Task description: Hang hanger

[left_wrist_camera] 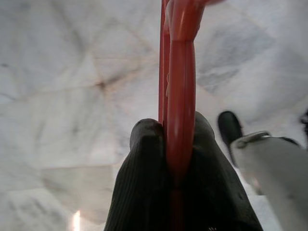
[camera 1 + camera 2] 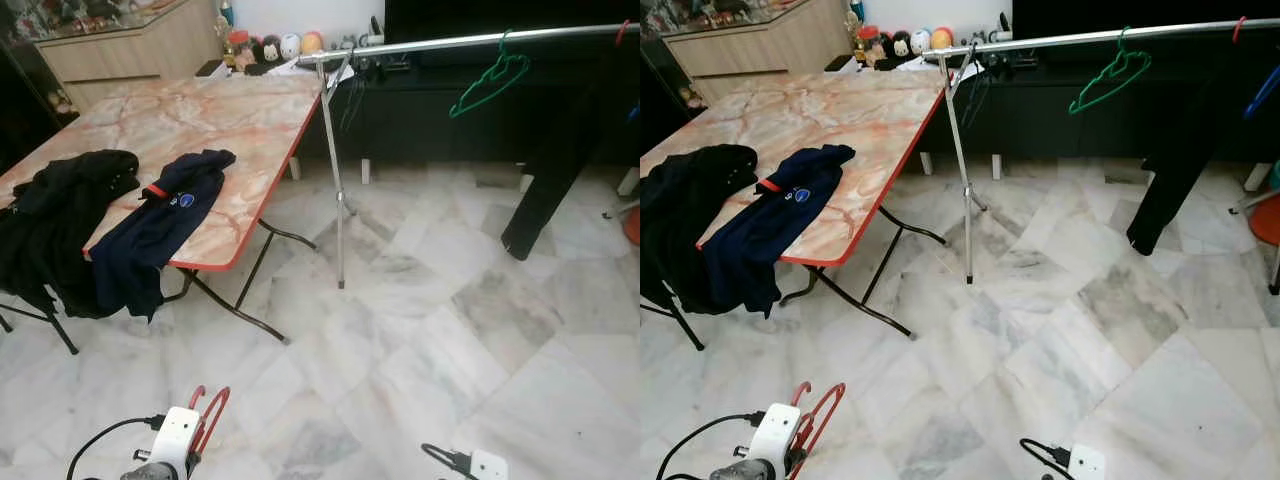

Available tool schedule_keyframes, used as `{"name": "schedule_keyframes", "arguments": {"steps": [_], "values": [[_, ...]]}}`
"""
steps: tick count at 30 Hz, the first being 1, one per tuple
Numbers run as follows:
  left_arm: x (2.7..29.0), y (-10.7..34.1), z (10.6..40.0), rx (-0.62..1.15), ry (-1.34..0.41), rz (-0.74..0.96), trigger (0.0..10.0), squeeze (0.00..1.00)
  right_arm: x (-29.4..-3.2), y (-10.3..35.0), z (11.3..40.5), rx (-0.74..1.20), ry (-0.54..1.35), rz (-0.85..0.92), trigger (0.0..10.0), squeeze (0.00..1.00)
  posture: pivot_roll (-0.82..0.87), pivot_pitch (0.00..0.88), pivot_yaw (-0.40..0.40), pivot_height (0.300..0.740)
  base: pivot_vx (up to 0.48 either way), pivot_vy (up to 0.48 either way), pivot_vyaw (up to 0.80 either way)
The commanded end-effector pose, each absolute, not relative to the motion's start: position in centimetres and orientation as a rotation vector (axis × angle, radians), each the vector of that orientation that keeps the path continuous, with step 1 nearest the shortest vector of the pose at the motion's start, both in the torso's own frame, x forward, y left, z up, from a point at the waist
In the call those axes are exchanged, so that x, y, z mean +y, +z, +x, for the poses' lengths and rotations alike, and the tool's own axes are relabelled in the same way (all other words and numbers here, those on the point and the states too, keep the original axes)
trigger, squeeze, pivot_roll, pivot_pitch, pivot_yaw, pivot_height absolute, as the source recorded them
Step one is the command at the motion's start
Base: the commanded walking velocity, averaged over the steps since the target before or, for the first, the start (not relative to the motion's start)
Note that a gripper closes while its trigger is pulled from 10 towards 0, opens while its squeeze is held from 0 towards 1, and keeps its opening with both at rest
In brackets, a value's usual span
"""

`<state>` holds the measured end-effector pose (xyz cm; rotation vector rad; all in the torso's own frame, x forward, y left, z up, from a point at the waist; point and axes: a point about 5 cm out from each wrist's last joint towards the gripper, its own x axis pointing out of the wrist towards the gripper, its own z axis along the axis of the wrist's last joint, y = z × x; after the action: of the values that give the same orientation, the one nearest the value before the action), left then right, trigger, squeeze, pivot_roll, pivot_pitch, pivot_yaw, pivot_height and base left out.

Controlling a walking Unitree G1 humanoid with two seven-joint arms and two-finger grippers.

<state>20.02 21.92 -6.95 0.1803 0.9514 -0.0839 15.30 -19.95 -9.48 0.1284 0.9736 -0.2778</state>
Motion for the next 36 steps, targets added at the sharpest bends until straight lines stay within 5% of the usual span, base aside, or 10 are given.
{"name": "schedule_keyframes", "arguments": {"steps": [1,9,15,36], "values": [[21.7,-7.4,19.3,0.967,-0.067,0.153,10.0,0.0,-20.5,-9.3,15.6,0.964,-0.262,0.096,10.0,0.0,-0.1,0.0,0.098,0.74,0.0,0.0,0.0],[20.0,-7.7,19.4,0.956,-0.046,0.094,10.0,0.0,-24.5,-8.9,14.4,0.971,-0.371,0.1,10.0,0.0,-0.01,0.0,0.02,0.74,0.0,0.0,0.0],[19.9,-8.1,18.6,0.984,-0.048,0.099,10.0,0.0,-25.5,-8.5,14.6,0.949,-0.445,0.138,10.0,0.0,-0.07,0.0,0.071,0.74,0.0,0.0,0.0],[19.3,-7.9,19.3,0.977,-0.079,0.124,10.0,0.0,-25.1,-8.3,15.5,0.932,-0.405,0.122,10.0,0.0,-0.07,0.0,0.075,0.74,0.0,0.0,-0.53]]}}
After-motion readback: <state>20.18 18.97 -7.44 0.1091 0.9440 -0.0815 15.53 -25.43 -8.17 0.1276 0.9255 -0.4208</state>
